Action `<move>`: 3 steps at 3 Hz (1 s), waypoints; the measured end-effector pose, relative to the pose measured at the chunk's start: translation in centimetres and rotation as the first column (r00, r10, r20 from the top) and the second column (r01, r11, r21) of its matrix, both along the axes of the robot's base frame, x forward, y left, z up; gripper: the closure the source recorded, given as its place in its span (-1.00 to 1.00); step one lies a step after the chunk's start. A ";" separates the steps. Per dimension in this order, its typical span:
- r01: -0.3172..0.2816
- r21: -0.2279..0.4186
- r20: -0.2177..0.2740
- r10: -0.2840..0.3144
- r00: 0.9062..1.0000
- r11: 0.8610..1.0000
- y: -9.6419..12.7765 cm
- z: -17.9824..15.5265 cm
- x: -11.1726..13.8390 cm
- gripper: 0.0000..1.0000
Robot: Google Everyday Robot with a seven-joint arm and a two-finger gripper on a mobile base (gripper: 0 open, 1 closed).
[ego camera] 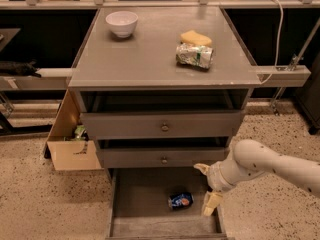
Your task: Pick pepsi can from bottom drawer and place on counter
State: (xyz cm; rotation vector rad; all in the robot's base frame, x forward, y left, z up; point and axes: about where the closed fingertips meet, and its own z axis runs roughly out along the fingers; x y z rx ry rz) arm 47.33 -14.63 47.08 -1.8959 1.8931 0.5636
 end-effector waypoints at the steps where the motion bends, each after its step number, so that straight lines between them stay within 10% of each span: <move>1: -0.028 0.054 0.012 0.027 1.000 0.998 -0.8 -5.8 2.2 -1.00; 3: -0.064 0.165 -0.021 0.069 0.997 0.984 -0.7 -19.3 4.6 -1.00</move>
Offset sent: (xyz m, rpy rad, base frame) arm 0.0549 -0.0140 -0.2085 0.2034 0.0178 0.0972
